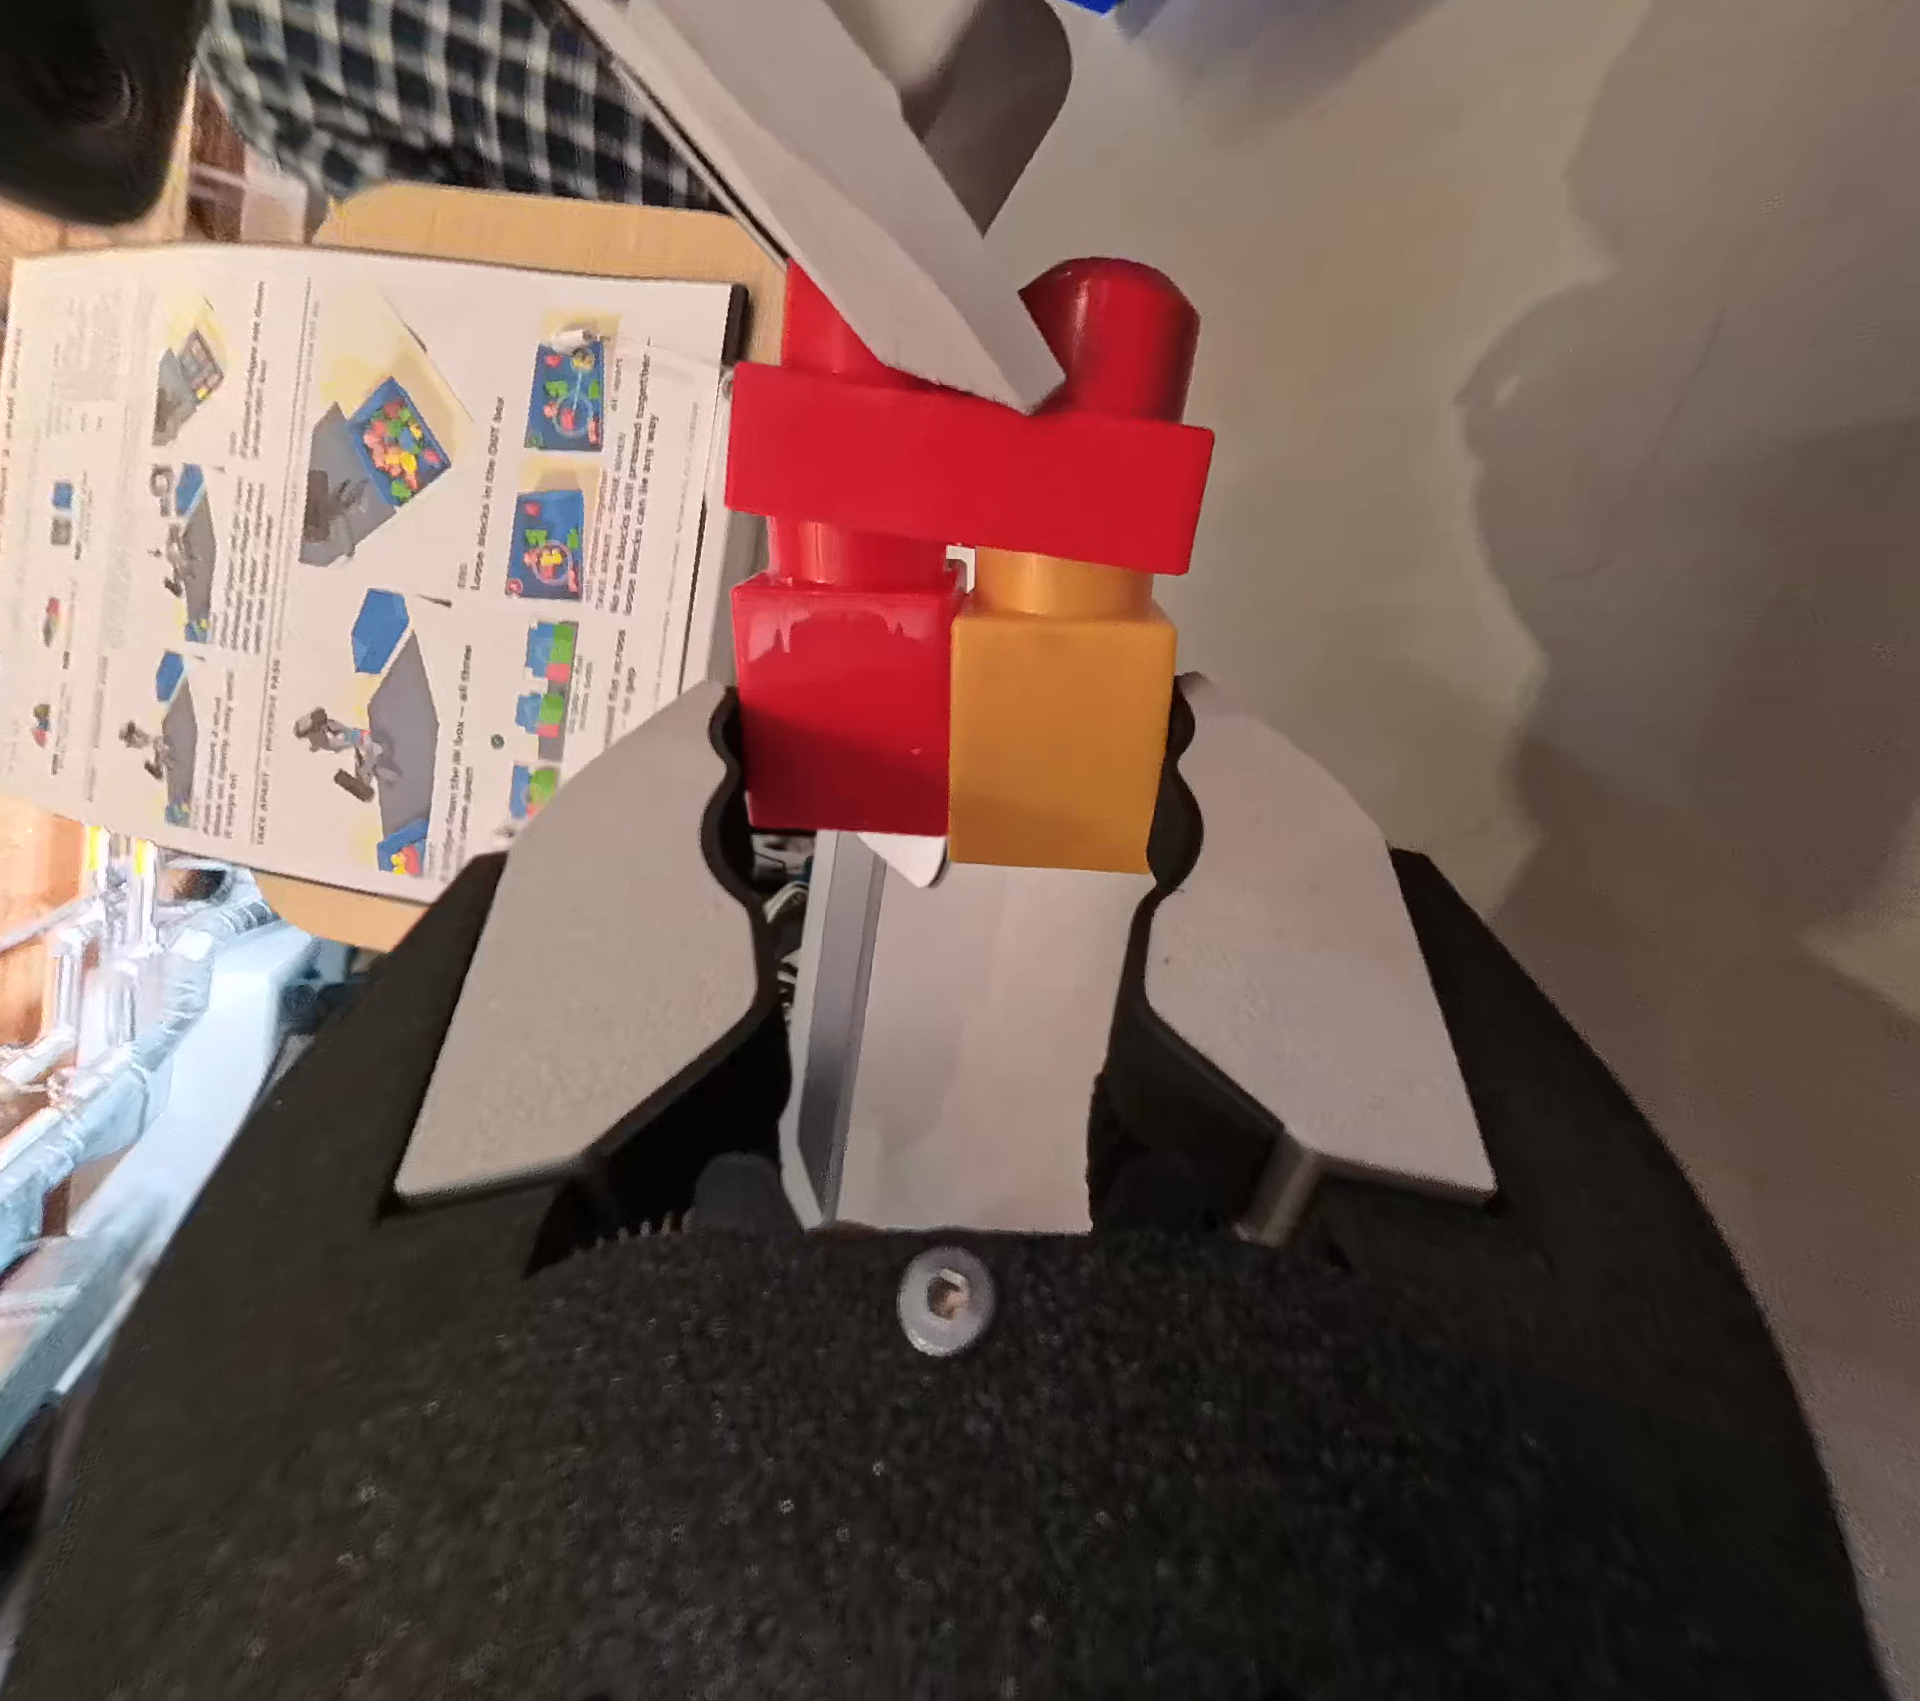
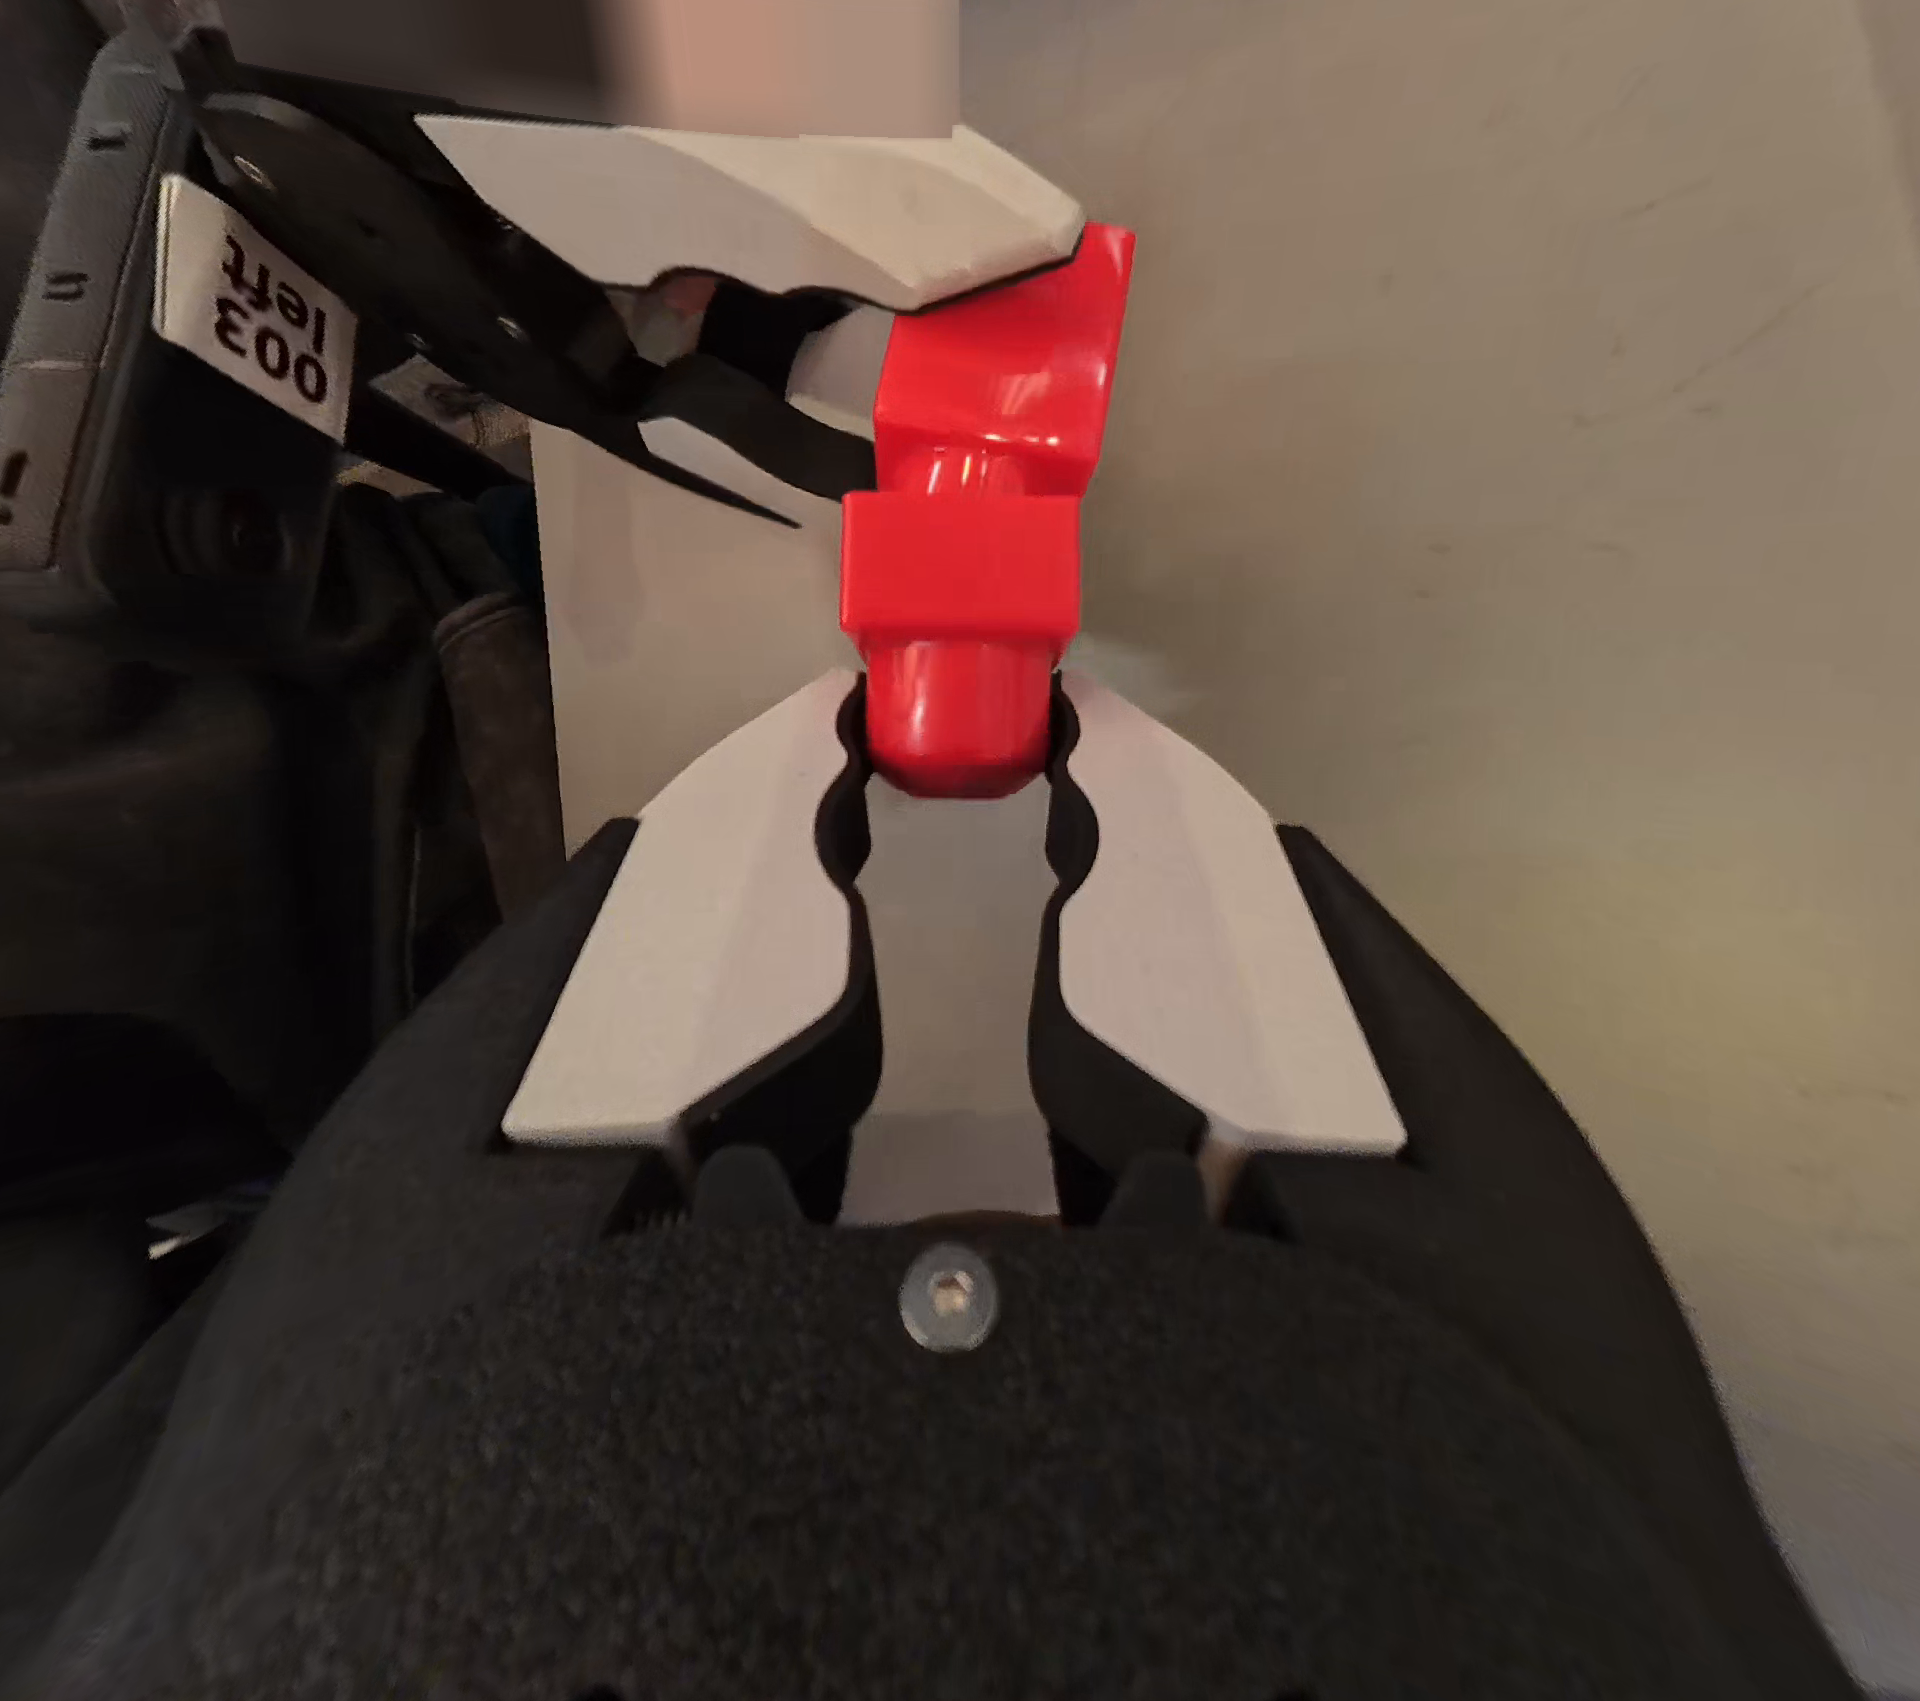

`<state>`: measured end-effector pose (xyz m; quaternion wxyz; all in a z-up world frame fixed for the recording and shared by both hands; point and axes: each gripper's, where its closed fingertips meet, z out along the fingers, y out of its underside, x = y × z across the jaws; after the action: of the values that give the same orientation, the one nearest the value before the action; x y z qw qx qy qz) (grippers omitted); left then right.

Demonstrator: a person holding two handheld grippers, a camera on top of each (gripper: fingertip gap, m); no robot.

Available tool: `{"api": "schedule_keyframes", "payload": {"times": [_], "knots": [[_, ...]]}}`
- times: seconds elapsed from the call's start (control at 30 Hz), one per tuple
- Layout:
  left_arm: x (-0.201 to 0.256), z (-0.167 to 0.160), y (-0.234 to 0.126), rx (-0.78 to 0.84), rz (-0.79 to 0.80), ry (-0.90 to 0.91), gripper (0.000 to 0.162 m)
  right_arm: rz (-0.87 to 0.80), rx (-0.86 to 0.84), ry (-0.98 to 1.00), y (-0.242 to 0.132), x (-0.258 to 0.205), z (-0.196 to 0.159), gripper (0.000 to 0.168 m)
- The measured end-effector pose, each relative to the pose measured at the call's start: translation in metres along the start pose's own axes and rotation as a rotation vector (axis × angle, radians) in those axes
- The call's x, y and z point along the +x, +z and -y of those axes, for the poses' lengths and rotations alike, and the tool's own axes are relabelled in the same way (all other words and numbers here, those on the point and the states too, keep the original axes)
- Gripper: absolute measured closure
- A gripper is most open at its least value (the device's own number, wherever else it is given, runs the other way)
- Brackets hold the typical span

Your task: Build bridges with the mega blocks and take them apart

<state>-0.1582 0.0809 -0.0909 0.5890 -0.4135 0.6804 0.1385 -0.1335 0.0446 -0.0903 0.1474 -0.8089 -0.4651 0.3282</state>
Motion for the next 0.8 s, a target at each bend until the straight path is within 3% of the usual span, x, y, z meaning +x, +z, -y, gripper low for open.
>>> {"api": "schedule_keyframes", "payload": {"times": [0.4, 0.8], "knots": [[0.013, 0.004, 0.005, -0.038, -0.008, 0.103, 0.088, -0.054, -0.136, 0.031, 0.006, 0.005, -0.016, 0.138], [0.020, 0.008, 0.010, -0.052, 0.003, 0.062, 0.088, -0.064, -0.151, 0.040, 0.006, 0.008, -0.022, 0.138]]}}
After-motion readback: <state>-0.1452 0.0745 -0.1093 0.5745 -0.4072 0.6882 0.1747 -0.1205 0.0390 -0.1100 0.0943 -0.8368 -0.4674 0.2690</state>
